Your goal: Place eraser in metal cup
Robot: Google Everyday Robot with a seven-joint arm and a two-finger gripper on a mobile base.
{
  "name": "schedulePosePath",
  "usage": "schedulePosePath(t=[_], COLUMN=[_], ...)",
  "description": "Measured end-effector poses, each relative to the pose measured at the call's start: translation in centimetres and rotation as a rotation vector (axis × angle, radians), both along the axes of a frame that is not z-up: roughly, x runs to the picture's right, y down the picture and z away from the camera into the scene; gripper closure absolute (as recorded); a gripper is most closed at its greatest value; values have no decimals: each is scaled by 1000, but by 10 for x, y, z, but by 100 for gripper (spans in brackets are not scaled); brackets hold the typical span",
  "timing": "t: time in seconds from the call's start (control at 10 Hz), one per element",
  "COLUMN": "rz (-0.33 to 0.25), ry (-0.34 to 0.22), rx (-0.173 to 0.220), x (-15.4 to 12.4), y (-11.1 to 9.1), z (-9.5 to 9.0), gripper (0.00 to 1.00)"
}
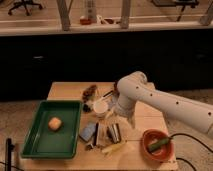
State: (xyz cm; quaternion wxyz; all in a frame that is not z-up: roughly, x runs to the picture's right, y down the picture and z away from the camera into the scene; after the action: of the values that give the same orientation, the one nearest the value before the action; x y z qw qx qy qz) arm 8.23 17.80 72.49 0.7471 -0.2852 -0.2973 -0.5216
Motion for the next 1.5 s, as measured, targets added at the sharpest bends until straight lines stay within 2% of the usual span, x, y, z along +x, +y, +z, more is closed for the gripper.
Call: schedulePosePath(t=[0.7,1.5], rz=[-4,-4], ry=[-21,-21], rx=[1,1], x=[-5,-5], y=[-6,-6], z=[2,2], gripper=[20,20])
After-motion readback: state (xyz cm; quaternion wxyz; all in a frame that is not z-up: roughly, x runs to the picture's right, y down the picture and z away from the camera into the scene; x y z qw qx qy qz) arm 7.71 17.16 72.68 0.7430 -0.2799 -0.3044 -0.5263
